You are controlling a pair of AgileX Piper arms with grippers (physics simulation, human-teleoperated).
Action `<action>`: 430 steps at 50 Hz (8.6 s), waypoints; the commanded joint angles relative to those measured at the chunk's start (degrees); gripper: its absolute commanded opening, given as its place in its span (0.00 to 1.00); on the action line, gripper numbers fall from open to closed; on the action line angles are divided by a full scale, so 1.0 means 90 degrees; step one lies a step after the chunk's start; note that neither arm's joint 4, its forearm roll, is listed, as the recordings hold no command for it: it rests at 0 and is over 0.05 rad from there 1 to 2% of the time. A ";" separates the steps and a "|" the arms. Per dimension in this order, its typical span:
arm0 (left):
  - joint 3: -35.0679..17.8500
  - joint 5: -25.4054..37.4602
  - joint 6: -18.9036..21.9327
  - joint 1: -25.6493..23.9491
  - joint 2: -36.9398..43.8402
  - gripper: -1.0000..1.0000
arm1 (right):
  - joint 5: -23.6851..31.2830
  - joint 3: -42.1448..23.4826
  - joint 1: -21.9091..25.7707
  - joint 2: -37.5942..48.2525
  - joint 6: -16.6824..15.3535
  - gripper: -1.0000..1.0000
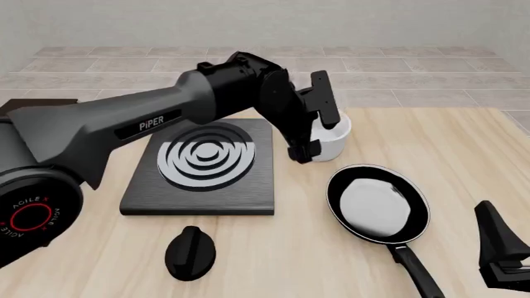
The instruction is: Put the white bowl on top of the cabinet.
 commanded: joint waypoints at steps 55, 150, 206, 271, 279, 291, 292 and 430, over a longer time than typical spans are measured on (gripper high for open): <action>-0.1078 -0.0360 0.1350 0.0490 0.1478 1.00 | 0.0013 -0.0005 0.0000 0.0001 0.0013 1.00; -0.5777 0.1845 0.1419 0.0590 0.4389 0.00 | 0.0009 -0.0010 -0.0001 0.0001 0.0002 1.00; -0.2423 -0.0229 0.0468 0.0404 0.1398 0.00 | 0.0005 -0.0003 0.0000 0.0001 0.0003 1.00; 0.0044 -0.0521 -0.1156 0.2683 -0.1317 0.00 | 0.0005 -0.0003 -0.0001 0.0001 0.0004 1.00; 0.0446 -0.0337 -0.1225 0.2920 -0.1766 0.00 | 0.0005 -0.0003 -0.0001 0.0001 0.0003 1.00; 0.1077 -0.0297 -0.1174 0.3306 -0.2378 0.00 | 0.0005 -0.0003 0.0000 0.0001 0.0004 1.00; 0.1153 -0.0305 -0.1191 0.3358 -0.2424 0.00 | 0.0007 -0.0003 -0.0002 0.0001 0.0005 1.00; 0.3523 0.0022 -0.1087 0.6899 -0.3230 1.00 | 0.0004 -0.0003 0.0000 0.0001 0.0002 1.00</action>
